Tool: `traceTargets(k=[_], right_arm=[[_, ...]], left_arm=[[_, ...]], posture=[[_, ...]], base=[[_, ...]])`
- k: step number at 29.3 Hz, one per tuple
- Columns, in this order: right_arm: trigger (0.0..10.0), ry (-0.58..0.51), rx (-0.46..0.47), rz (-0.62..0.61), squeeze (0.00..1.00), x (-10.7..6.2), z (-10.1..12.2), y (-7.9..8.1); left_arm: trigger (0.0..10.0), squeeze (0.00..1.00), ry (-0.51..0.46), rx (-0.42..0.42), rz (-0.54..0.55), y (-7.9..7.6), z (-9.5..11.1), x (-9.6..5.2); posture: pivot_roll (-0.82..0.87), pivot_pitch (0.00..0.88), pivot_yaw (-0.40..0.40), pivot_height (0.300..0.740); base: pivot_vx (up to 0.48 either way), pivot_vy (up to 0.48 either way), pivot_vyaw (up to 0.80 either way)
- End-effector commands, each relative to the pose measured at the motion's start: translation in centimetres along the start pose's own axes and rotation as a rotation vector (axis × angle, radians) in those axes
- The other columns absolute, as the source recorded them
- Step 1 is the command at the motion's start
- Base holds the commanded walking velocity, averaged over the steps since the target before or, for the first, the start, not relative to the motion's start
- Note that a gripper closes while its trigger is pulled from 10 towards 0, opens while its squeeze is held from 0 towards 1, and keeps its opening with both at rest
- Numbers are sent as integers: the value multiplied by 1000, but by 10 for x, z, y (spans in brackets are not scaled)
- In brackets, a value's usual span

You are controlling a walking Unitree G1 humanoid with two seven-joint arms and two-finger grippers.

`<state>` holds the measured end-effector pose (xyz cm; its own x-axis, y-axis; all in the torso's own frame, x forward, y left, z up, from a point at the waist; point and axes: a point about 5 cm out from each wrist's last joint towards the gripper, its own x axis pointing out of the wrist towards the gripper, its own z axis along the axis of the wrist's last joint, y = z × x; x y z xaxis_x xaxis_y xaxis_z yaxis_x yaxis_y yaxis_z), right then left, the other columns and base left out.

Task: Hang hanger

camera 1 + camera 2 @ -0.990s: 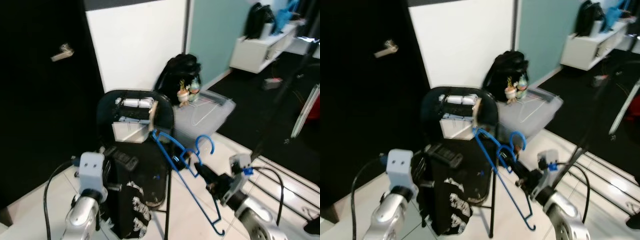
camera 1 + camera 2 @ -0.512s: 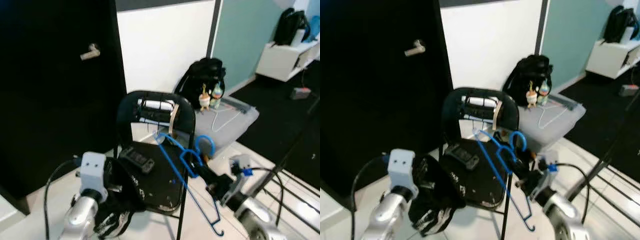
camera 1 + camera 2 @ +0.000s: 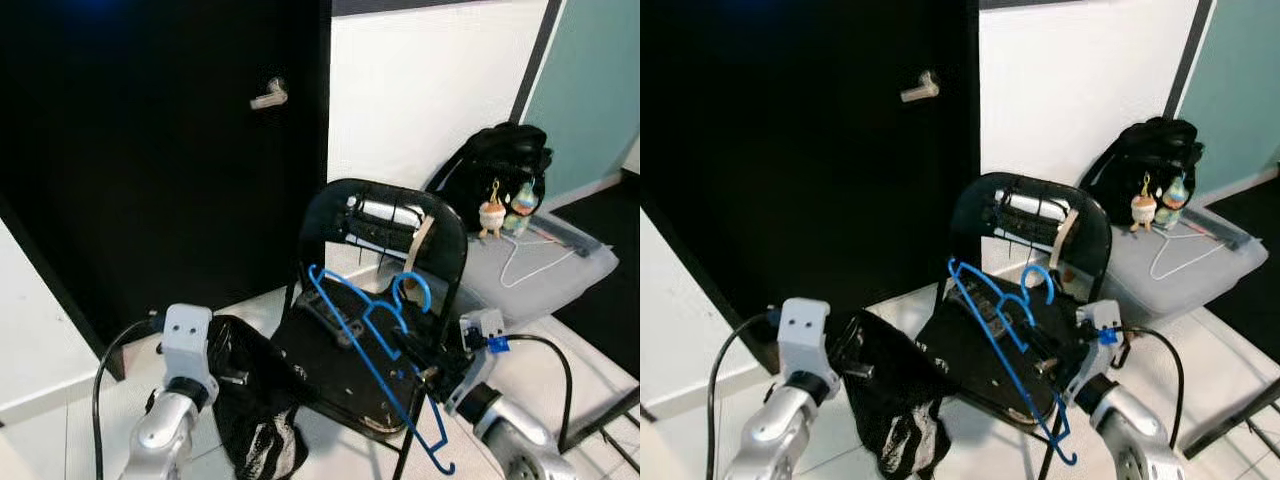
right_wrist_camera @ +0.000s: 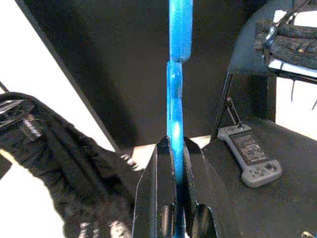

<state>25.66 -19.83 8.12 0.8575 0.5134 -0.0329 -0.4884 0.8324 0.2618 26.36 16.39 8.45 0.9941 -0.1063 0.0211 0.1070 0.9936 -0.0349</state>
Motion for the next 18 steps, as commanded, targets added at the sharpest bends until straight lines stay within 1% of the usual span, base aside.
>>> traceTargets(k=[1,4,10,12,18], right_arm=[[10000,11,12,13,0,1,-4,4],[10000,15,20,11,0,0,-5,3],[10000,21,26,8,0,0,-8,2],[10000,46,25,-3,0,1,-15,-3],[10000,63,22,-16,0,4,-19,-7]], left_arm=[[10000,0,-7,-17,18,6,2,0],[10000,0,2,-41,13,6,0,-1],[10000,0,14,-53,11,6,-4,0],[10000,0,39,-72,1,2,-13,5],[10000,0,56,-81,-9,-2,-18,11]], posture=[[-100,0,-7,740],[-105,0,-7,740],[-108,0,-11,740],[-103,0,-16,740],[-103,0,-16,740]], base=[[0,0,712],[0,0,712],[0,0,712],[0,0,712],[0,0,712]])
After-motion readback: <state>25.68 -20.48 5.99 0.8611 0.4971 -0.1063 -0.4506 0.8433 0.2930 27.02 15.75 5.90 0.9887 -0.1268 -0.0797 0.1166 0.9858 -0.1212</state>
